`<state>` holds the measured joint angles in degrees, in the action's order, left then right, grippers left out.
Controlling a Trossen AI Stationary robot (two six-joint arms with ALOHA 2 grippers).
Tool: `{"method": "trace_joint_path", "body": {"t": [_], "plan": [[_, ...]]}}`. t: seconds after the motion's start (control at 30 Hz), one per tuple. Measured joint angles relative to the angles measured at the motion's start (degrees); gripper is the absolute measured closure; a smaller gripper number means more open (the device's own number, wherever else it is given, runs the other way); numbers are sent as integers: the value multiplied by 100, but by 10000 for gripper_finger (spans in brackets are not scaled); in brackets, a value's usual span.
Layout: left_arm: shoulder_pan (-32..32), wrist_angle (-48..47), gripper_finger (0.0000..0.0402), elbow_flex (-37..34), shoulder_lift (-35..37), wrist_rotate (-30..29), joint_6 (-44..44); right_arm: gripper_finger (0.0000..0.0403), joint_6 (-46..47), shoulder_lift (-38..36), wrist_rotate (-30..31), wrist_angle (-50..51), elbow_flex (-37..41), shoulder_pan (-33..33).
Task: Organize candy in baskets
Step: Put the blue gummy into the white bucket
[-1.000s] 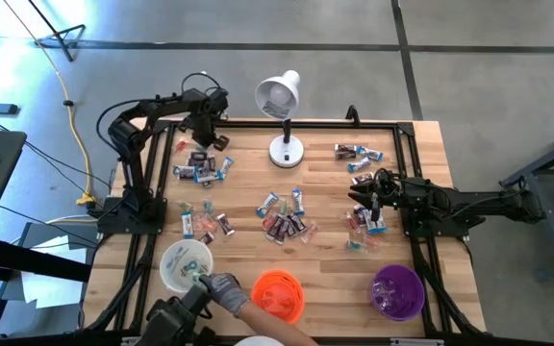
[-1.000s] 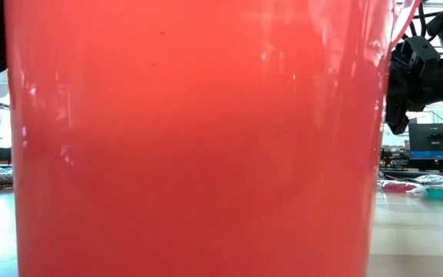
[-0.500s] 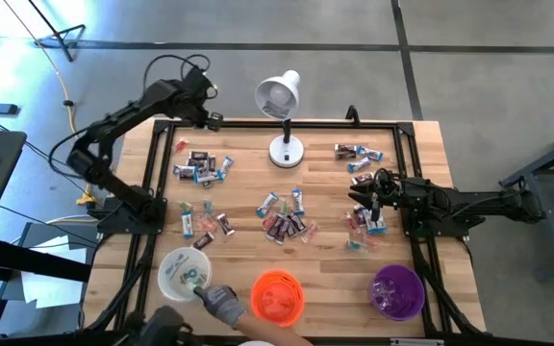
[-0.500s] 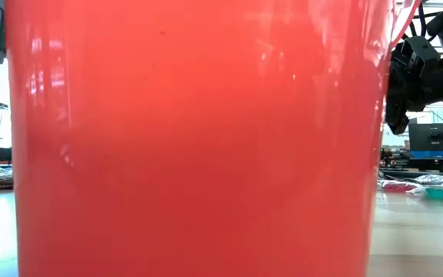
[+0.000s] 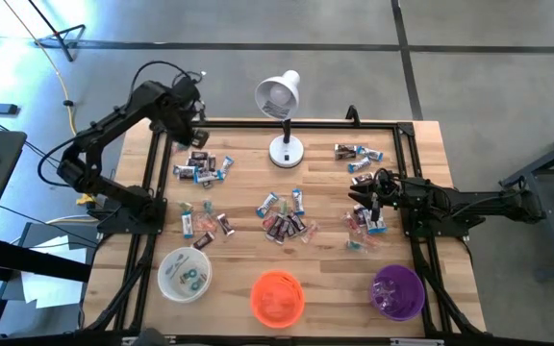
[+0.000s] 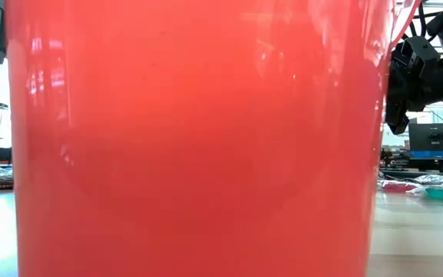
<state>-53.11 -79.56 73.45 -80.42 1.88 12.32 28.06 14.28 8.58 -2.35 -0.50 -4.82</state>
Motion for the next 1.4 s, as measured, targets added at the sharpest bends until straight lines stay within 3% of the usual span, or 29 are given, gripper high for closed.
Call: {"method": "trace_joint_path", "body": {"t": [0.13,0.2,0.33,0.57,0.73,0.93,1.2,1.4], "plan": [[293,-1097,395,-1,1,103,-254,251,1,-1,0,-1,-1,0],[498,-980,395,-115,138,250,-418,251,-1,0,2,0,1,-2],[852,-1074,394,-437,566,1318,-623,251,0,0,2,-1,1,-2],[1681,-1054,394,-1365,1424,1186,422,251,0,-1,20,-1,1,-2],[2661,-888,394,-1808,1928,1483,1567,251,-1,0,18,0,-1,-2],[4526,175,394,-1823,2108,1584,3759,251,-1,-1,15,-2,-1,-1],[7023,1264,394,-1824,1850,1249,6863,251,0,-1,-5,0,1,-2],[8087,1939,394,-1825,1539,821,8192,251,-1,0,-7,0,0,0]]}}
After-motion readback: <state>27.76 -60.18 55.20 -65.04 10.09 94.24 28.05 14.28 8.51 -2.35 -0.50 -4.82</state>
